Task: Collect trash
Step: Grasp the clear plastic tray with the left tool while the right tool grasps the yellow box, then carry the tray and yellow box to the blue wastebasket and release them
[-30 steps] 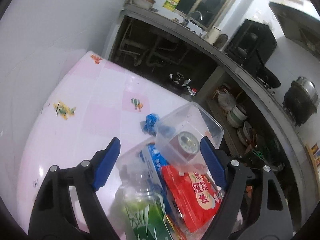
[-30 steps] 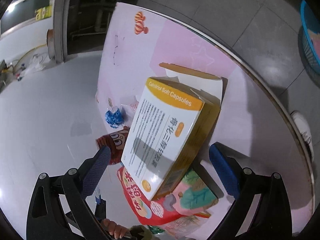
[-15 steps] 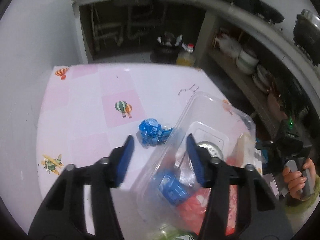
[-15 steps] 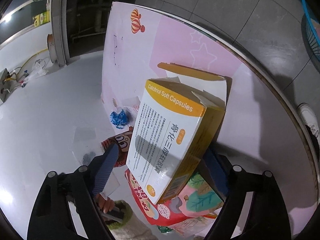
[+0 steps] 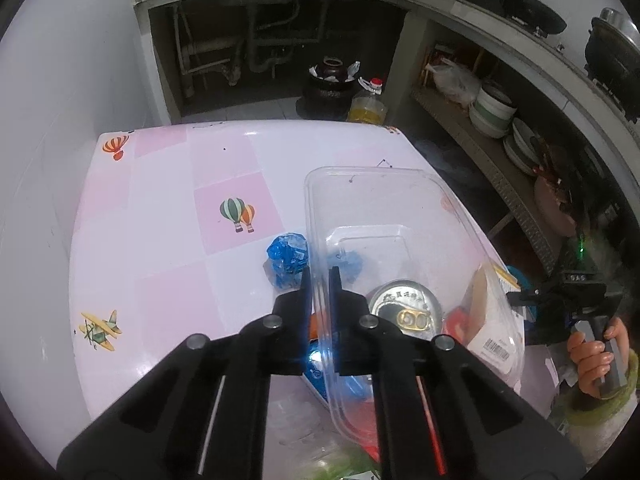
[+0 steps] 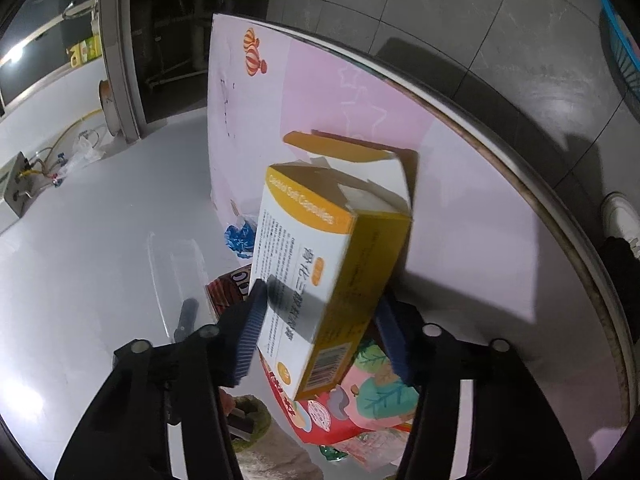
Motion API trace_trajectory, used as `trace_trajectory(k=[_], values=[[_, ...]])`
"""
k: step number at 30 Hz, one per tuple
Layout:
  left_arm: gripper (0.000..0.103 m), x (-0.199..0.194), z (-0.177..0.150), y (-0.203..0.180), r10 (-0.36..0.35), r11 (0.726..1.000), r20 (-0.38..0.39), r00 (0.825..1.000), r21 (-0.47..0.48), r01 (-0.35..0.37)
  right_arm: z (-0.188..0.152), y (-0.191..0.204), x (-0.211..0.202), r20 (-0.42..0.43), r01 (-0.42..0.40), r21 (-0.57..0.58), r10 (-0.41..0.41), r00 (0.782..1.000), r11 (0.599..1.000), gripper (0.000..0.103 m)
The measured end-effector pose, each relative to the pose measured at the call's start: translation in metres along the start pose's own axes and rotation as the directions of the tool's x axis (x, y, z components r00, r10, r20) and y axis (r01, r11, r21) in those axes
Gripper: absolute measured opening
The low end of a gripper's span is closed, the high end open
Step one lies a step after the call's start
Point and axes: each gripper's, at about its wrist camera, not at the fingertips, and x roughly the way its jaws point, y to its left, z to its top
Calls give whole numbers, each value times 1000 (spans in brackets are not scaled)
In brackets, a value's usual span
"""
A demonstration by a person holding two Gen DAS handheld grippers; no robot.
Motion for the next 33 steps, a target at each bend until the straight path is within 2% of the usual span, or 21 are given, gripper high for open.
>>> trace_trajectory(k=[12, 21, 27, 33], values=[[2, -25, -1, 1, -75, 994, 110, 991, -70, 83, -1, 5, -12, 19, -95, -35, 96, 995, 995, 34], [2, -48, -1, 3, -98, 987, 181, 979, -109, 119, -5, 10, -29, 28, -154, -85, 156, 987, 985, 31], [2, -68, 0, -6, -104, 988, 228, 968, -88, 127, -11, 16, -43, 35, -190, -121, 195, 980, 974, 31], [2, -88, 2, -29, -132, 988, 258, 957, -46, 148, -25, 18, -75, 58, -232, -164, 244, 968, 959, 31]])
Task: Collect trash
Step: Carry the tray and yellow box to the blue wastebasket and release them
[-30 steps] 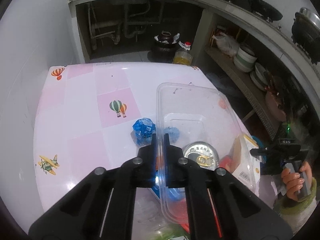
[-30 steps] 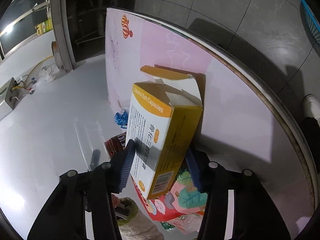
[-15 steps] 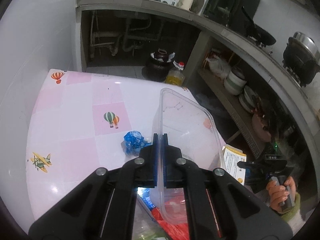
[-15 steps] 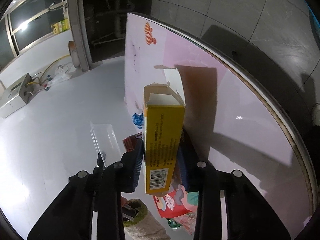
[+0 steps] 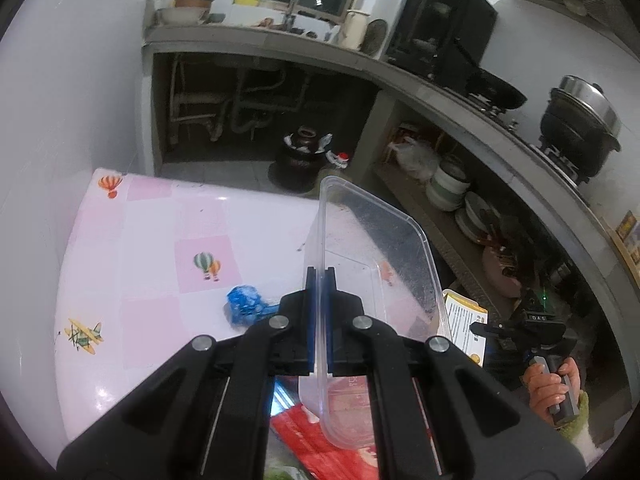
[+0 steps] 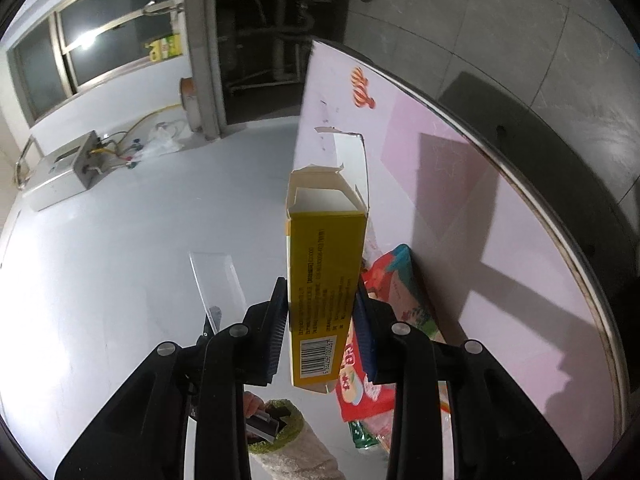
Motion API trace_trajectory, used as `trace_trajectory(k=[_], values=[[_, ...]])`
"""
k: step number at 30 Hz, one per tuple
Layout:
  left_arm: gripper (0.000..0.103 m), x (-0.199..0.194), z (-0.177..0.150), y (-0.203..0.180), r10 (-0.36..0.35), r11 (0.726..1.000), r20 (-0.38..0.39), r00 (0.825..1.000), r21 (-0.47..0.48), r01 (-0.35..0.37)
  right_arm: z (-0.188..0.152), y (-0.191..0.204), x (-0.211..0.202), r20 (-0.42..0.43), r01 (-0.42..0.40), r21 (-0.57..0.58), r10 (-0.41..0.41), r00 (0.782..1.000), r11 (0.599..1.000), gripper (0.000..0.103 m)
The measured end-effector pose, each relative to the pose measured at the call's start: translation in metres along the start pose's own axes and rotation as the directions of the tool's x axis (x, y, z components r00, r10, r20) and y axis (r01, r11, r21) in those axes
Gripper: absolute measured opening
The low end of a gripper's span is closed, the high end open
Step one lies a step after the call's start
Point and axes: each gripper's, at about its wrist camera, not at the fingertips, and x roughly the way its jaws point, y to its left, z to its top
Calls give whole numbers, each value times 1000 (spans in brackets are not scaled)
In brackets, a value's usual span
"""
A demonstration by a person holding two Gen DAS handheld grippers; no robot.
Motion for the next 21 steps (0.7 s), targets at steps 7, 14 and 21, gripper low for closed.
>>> trace_trajectory(k=[7, 14, 21], values=[[2, -1, 1, -47, -76, 995, -22, 997, 63, 77, -15, -1, -53, 81, -44, -24, 45, 996, 999, 31], [2, 18, -7, -110, -159, 979, -96, 983, 112, 170, -24, -18, -108, 161, -71, -15, 73, 984, 997, 31], [2, 51, -22, -177, -211, 958, -179, 961, 157, 240, -33, -45, -158, 232, -97, 20, 89, 969, 995, 31]])
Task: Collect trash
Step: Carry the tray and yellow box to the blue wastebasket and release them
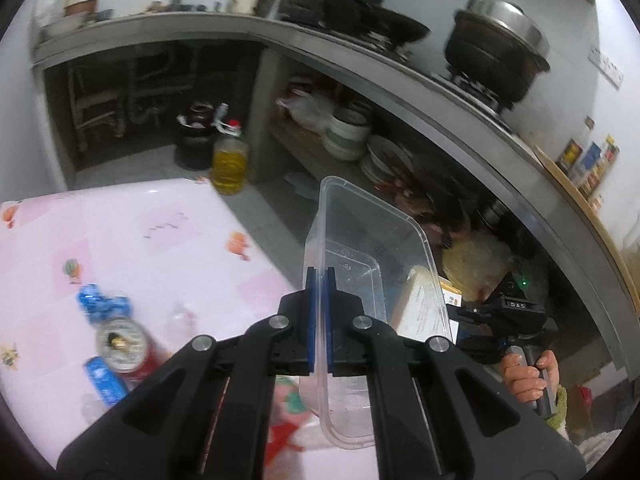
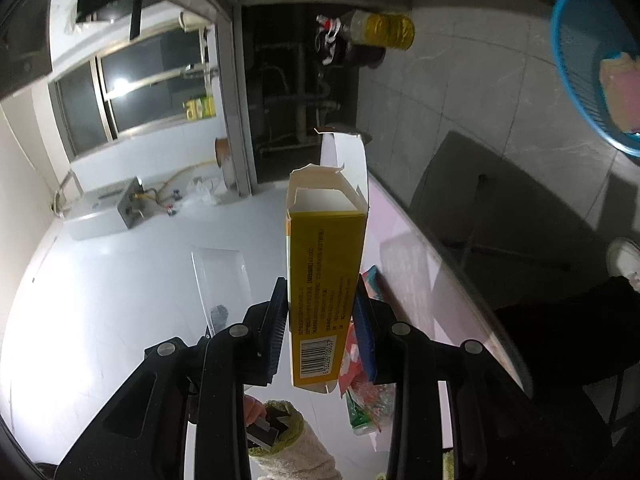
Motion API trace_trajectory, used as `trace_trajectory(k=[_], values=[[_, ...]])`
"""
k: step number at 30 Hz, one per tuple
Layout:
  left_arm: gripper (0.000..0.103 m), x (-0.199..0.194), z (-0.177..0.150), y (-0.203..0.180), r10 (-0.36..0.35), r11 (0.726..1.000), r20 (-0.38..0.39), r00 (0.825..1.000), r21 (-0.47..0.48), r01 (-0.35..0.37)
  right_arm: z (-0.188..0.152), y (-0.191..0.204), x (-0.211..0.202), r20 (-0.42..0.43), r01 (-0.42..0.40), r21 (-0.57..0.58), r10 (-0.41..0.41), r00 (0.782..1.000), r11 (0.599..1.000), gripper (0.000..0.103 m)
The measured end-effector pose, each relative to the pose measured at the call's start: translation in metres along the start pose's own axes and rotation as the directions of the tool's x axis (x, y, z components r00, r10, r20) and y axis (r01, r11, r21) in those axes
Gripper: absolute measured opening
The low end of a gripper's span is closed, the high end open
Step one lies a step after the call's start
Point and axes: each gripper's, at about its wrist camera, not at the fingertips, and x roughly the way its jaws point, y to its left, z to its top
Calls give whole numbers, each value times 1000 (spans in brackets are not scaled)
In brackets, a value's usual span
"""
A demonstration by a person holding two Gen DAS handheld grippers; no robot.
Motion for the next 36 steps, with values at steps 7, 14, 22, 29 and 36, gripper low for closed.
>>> trace_trajectory(k=[7, 14, 22, 29, 36], values=[[2, 55, -2, -55, -44, 997, -84, 996, 52, 48, 3, -31, -43, 75, -14, 68, 9, 997, 998, 31], [2, 113, -8, -95, -55, 993, -173, 983, 89, 71, 3, -61, -70, 142, -24, 133, 5, 990, 991, 31], [2, 174, -20, -130, -34, 987, -273, 961, 144, 75, 9, -104, -94, 210, -18, 218, -29, 977, 976, 31], [2, 226, -31, -160, 10, 978, -346, 938, 201, 64, 16, -138, -112, 254, 2, 286, -78, 964, 958, 31], [2, 272, -45, -182, 57, 965, -405, 912, 257, 53, 26, -165, -125, 288, 45, 340, -150, 946, 939, 31]])
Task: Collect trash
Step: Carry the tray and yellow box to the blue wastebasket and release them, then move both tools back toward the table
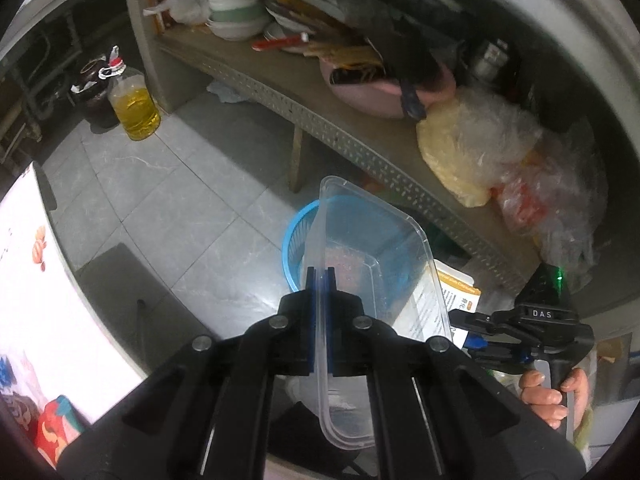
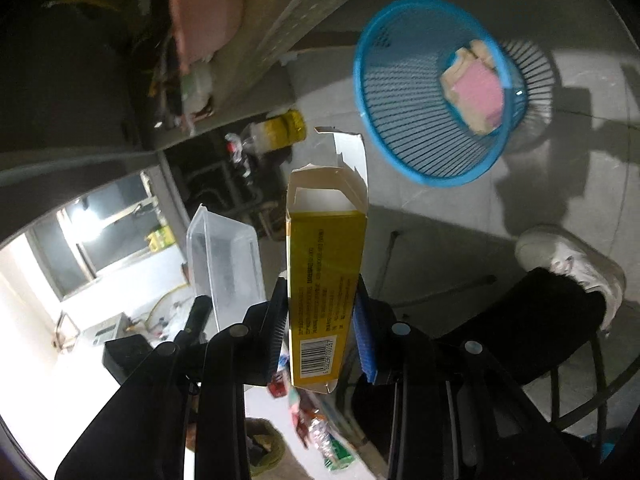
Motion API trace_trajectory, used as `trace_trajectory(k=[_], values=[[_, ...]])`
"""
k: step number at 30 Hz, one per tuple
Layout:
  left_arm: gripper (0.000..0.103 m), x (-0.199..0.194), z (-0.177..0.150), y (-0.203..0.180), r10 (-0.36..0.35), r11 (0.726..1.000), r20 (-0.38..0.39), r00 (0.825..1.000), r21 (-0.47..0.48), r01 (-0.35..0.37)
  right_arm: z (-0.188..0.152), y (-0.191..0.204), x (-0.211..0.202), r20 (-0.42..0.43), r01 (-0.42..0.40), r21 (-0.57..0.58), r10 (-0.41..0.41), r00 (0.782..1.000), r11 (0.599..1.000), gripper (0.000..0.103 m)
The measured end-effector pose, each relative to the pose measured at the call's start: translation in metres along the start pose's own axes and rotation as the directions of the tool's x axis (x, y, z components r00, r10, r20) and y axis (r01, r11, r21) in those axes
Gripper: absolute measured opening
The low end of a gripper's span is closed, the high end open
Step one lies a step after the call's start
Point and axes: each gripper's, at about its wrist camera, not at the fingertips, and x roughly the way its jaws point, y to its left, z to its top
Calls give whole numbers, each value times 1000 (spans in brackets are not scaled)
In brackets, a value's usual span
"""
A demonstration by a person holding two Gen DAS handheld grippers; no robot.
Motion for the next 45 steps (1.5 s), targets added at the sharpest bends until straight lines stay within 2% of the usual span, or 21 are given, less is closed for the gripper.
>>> trace_trajectory(k=[5, 13, 16, 17, 18, 19, 20, 21, 22, 25, 30, 33, 39, 42, 45], values=[[2, 32, 8, -11, 35, 999, -55, 998, 24, -34, 21, -10, 1, 38, 76, 4, -76, 996, 997, 31], [2, 82, 26, -26, 74, 997, -113, 991, 45, -70, 63, -17, 26, 79, 180, 16, -181, 980, 984, 31], [3, 97, 38, -32, 78, 995, -106, 991, 62, -72, 83, -14, 38, 109, 210, -12, -207, 972, 978, 39], [4, 101, 42, -33, 73, 996, -93, 993, 62, -67, 92, -14, 44, 118, 235, -27, -231, 966, 972, 45], [11, 103, 47, -33, 71, 996, -61, 996, 54, -68, 97, -16, 48, 130, 257, -34, -251, 959, 966, 61], [29, 104, 49, -33, 78, 996, -45, 996, 49, -75, 103, -19, 52, 157, 296, -47, -286, 945, 954, 67], [36, 105, 51, -34, 87, 995, -35, 996, 44, -86, 107, -21, 55, 170, 330, -54, -317, 933, 942, 68], [40, 106, 51, -33, 88, 996, -31, 996, 38, -86, 110, -26, 58, 183, 370, -54, -355, 917, 927, 68], [40, 104, 50, -32, 67, 997, -30, 997, 29, -66, 111, -31, 57, 200, 401, -42, -386, 901, 915, 68], [40, 93, 45, -30, 25, 999, -29, 999, 26, -25, 104, -39, 51, 225, 409, -39, -391, 892, 912, 68], [43, 56, 37, -21, 9, 999, 22, 1000, 35, -10, 84, -28, 31, 297, 467, -102, -421, 857, 878, 68], [46, 31, 32, -20, 4, 999, 59, 998, 41, -7, 69, -16, 18, 337, 506, -151, -438, 834, 849, 68], [62, -41, 6, -15, -20, 998, 162, 987, 61, 11, 27, 23, 3, 425, 605, -282, -469, 774, 745, 68], [74, -75, -13, -8, -13, 999, 211, 977, 48, 3, 0, 46, -2, 480, 656, -359, -471, 740, 664, 68], [79, -104, -40, 6, 21, 1000, 250, 968, 9, -25, -29, 73, -4, 538, 695, -426, -455, 709, 579, 75]])
